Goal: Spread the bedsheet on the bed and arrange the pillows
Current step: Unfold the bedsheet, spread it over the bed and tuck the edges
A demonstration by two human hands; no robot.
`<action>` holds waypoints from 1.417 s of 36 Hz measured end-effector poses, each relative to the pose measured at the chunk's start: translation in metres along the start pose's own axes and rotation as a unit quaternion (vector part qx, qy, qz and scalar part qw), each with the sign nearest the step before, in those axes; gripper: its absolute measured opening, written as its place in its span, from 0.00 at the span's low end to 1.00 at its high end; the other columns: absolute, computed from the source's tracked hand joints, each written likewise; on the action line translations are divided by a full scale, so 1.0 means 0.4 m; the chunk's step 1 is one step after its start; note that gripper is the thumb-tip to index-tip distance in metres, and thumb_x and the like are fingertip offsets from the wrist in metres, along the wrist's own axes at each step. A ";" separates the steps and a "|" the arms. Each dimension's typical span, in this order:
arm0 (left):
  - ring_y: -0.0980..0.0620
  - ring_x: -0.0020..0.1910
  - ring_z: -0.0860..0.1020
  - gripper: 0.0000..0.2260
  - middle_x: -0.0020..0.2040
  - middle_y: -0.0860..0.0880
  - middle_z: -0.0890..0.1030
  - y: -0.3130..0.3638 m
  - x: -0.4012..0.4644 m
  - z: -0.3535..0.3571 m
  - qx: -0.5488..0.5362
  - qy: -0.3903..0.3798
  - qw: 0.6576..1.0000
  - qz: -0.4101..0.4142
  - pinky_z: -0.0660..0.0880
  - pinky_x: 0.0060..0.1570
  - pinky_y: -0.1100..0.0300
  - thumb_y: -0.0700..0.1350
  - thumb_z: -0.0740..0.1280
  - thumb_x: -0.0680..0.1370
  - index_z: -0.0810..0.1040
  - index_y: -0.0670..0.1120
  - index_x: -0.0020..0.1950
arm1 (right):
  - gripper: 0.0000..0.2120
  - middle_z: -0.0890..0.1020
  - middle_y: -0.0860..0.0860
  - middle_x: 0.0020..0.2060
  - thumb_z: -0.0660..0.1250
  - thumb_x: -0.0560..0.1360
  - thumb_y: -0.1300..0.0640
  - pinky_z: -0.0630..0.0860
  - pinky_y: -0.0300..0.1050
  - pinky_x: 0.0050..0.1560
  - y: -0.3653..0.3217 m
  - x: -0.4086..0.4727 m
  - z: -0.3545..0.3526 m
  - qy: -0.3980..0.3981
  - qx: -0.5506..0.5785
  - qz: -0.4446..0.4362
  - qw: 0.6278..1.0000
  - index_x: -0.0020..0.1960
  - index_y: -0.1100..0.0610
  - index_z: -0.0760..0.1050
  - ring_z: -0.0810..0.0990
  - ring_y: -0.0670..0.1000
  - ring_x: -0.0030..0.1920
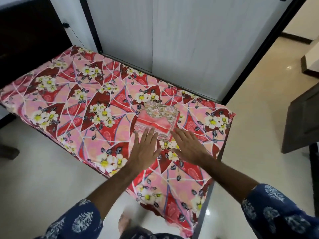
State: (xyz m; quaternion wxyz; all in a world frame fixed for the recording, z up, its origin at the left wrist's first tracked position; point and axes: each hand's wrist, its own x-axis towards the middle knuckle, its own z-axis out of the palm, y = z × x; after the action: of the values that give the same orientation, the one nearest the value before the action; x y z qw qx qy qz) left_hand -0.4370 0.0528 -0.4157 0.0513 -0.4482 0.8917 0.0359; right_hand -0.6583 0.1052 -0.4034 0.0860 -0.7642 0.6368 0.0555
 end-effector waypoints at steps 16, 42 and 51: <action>0.41 0.81 0.54 0.35 0.82 0.43 0.56 0.687 0.001 0.005 0.014 -0.045 0.991 -0.124 0.54 0.76 0.34 0.63 0.39 0.80 0.57 0.44 0.81 | 0.35 0.61 0.59 0.78 0.56 0.81 0.40 0.61 0.64 0.75 0.544 -0.364 0.061 0.016 0.003 -0.127 0.992 0.81 0.57 0.52 0.62 0.62 0.77; 0.41 0.82 0.46 0.32 0.83 0.44 0.49 0.592 0.189 0.145 -0.162 -0.019 0.928 -0.335 0.50 0.77 0.35 0.62 0.45 0.83 0.50 0.45 0.82 | 0.29 0.68 0.56 0.73 0.64 0.80 0.50 0.65 0.59 0.72 0.612 0.101 0.063 -0.088 -0.065 -0.264 0.958 0.78 0.56 0.60 0.69 0.60 0.72; 0.42 0.82 0.47 0.30 0.83 0.45 0.49 0.586 0.317 0.163 -0.187 -0.036 0.894 -0.406 0.49 0.77 0.36 0.61 0.48 0.84 0.51 0.47 0.82 | 0.30 0.67 0.57 0.75 0.65 0.79 0.51 0.65 0.60 0.71 0.660 0.324 0.074 -0.102 -0.066 -0.321 0.939 0.77 0.58 0.61 0.67 0.61 0.73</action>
State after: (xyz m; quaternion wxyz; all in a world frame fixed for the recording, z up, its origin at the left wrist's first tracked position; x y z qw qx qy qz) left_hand -0.6964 0.0987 -0.4919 0.0085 -0.7708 0.6066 0.1944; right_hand -0.8932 -0.0598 -0.4737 0.1130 -0.9224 0.3399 0.1445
